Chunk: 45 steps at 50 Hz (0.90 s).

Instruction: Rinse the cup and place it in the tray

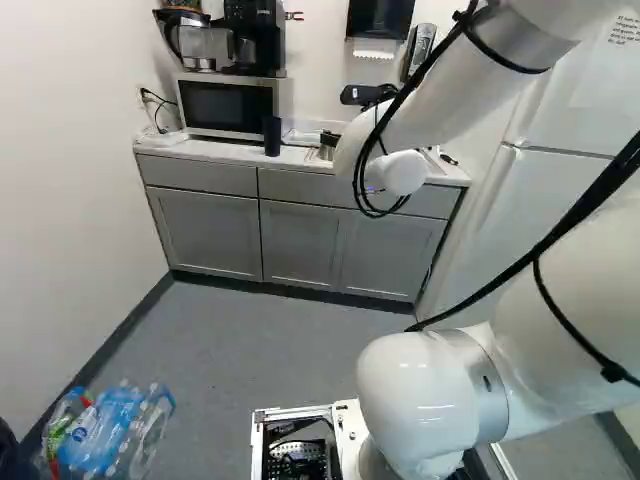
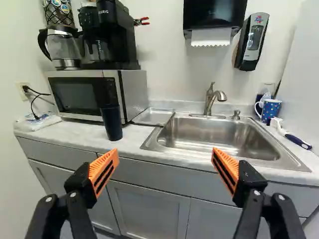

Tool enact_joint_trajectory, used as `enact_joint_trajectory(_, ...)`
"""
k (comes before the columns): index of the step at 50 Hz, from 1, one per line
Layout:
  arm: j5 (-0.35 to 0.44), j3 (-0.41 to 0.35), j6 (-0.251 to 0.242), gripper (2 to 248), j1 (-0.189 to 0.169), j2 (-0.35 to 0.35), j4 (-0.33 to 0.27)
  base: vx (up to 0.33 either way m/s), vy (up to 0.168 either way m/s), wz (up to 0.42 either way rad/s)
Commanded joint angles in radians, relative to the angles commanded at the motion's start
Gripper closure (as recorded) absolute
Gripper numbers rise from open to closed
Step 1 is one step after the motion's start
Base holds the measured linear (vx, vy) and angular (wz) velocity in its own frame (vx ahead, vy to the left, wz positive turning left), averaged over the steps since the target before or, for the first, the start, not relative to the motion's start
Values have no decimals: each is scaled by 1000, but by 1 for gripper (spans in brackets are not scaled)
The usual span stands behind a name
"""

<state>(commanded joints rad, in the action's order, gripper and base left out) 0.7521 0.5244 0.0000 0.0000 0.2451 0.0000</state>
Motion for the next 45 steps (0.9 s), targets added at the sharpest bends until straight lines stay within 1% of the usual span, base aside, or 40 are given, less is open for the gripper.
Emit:
enact_joint_trajectory(23,-66,62,0,3,0,-14,0,0,0,0)
enact_joint_trajectory(45,-103,119,0,3,0,-25,0,0,0,0)
